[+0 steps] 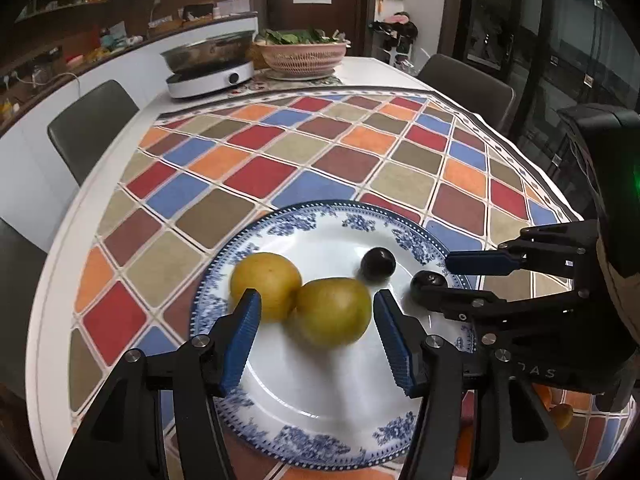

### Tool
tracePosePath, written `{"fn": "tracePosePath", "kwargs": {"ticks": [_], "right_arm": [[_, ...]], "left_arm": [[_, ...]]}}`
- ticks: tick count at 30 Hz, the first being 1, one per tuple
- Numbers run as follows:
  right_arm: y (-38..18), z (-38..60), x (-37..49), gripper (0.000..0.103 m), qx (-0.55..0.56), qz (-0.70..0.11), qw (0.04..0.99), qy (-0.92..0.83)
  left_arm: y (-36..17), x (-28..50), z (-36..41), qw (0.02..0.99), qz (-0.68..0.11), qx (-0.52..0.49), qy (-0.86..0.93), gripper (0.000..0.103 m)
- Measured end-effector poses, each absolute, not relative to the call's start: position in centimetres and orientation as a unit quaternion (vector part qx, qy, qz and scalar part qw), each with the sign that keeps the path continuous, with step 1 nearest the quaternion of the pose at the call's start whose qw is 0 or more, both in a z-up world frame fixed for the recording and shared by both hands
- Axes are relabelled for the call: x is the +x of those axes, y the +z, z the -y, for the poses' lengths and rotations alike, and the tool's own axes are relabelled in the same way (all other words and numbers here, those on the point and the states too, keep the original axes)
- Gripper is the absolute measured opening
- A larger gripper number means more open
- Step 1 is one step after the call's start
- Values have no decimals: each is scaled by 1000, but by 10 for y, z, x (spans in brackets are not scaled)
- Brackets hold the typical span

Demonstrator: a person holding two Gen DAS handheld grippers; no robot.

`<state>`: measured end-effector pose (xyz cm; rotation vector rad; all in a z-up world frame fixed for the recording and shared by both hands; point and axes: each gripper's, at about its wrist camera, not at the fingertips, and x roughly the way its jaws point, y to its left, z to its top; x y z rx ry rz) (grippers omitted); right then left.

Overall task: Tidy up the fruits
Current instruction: 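Open the left tool onto the plate while the right tool releases the plum there, then withdraw both open tools from the plate toward the oranges and kiwis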

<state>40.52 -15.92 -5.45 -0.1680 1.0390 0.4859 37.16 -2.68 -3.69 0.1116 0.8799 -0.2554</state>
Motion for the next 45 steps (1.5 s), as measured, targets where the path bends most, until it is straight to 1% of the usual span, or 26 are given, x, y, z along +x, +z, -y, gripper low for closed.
{"fn": "tracePosePath", "kwargs": {"ticks": [1, 6, 16, 26, 31, 34, 45], "right_arm": [[-53, 160, 404, 36, -79, -488, 839, 228], [-38, 162, 393, 36, -75, -475, 847, 229], [9, 172, 350, 36, -76, -420, 874, 233], [46, 191, 301, 36, -60, -378, 896, 226], [54, 201, 276, 36, -61, -364, 903, 218], [57, 207, 261, 36, -62, -358, 907, 213], [57, 224, 218, 36, -74, -342, 914, 204]], "left_arm": [[-34, 369, 26, 896, -424, 53, -121, 58], [-18, 351, 21, 904, -408, 56, -118, 58], [22, 305, 27, 922, -362, 58, -125, 61], [54, 252, 37, 937, -317, 58, -131, 69], [61, 230, 44, 939, -308, 61, -138, 69], [64, 217, 49, 941, -302, 60, -142, 72], [60, 184, 66, 940, -301, 60, -151, 72]]}}
